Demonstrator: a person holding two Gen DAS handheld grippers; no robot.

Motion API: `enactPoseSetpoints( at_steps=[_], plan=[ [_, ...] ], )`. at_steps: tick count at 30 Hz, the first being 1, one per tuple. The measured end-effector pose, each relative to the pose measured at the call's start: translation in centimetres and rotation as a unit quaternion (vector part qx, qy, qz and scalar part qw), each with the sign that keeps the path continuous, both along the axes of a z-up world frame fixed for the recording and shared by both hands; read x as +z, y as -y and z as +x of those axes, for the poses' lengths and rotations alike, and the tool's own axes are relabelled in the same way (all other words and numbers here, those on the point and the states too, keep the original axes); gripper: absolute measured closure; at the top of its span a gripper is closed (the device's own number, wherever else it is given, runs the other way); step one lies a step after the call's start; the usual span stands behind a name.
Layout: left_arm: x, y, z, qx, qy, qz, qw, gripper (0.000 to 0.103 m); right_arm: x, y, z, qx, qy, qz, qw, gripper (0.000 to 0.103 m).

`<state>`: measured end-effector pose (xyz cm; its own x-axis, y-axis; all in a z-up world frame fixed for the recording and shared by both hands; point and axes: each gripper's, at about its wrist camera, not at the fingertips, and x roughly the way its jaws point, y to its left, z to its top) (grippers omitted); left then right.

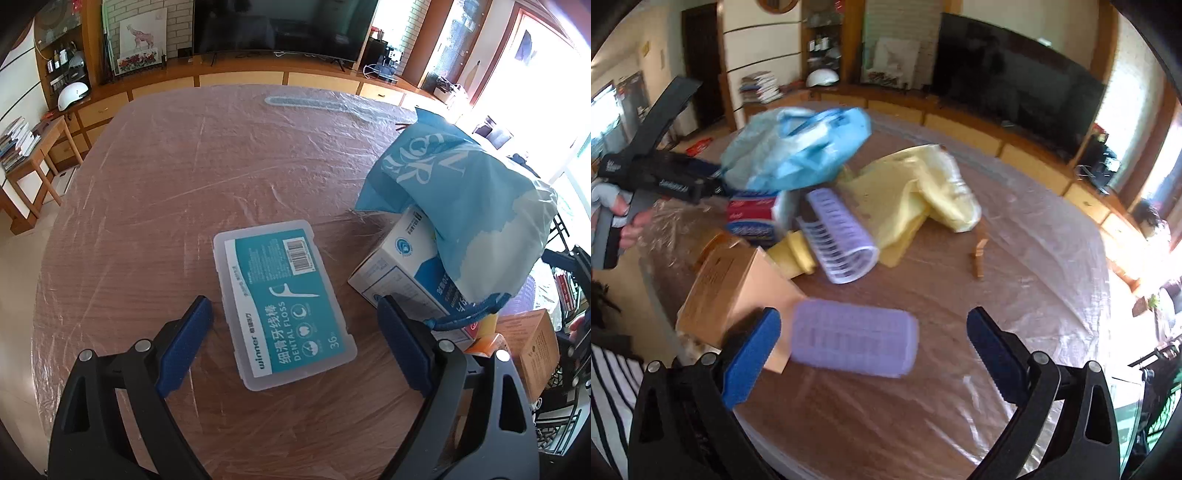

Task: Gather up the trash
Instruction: 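Grasp the teal floss box with left tool while right tool grasps purple roller, then carry floss box and purple roller with both tools over the black bin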

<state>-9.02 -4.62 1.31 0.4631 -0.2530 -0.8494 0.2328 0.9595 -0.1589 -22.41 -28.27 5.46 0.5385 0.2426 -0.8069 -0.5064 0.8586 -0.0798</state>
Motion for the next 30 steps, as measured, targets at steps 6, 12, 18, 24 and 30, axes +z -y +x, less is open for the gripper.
enactPoseSetpoints(
  at_steps=[6, 12, 18, 24, 30],
  plan=[
    [0.0, 0.0, -0.1, -0.005, 0.007, 0.011, 0.9999, 0.012, -2.6, -0.5, 0.9, -0.032, -0.04, -0.023, 0.998, 0.005],
    [-0.1, 0.9, -0.7, -0.011, 0.023, 0.048, 0.9985, 0.038, -2.8, 1.5, 1.5, -0.092, -0.077, 0.066, 0.991, 0.033],
    [0.3, 0.1, -0.9, 0.003, 0.028, 0.036, 0.9989, 0.047, -2.6, 3.9, 1.4, -0.146, -0.064, 0.111, 0.981, 0.033],
    [0.6, -1.1, -1.7, 0.01, 0.034, 0.017, 0.9992, 0.047, -2.0, 5.6, 1.1, -0.178, -0.051, 0.13, 0.974, 0.033],
    [1.8, -2.4, -2.8, 0.021, 0.039, -0.023, 0.9988, 0.047, -1.6, 6.8, 0.4, -0.194, -0.055, 0.179, 0.963, 0.033]
  ],
)
